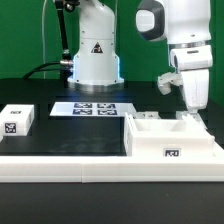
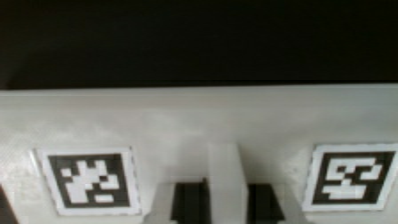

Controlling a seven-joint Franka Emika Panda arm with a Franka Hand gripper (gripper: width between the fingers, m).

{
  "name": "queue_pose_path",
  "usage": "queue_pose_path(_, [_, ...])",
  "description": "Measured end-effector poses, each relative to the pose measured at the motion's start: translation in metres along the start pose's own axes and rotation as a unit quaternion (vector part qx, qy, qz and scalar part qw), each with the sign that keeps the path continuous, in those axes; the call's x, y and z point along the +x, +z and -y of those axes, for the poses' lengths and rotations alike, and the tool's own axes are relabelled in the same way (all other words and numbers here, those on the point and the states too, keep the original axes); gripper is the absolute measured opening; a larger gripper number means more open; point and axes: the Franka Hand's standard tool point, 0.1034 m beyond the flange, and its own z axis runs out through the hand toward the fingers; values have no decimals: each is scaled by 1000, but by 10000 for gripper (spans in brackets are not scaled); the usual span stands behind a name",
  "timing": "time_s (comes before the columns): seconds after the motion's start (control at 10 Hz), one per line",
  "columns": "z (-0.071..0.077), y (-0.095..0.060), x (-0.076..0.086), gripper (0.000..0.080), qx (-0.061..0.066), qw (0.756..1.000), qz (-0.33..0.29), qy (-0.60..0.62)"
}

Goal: Assemble cabinet

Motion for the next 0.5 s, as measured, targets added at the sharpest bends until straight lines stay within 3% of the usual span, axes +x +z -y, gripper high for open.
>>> queue_pose_path(0.3, [0, -1, 0, 69, 0, 1000, 1, 0])
queue_pose_path(0.5, [-8, -21, -2, 71, -4, 1000, 13, -3])
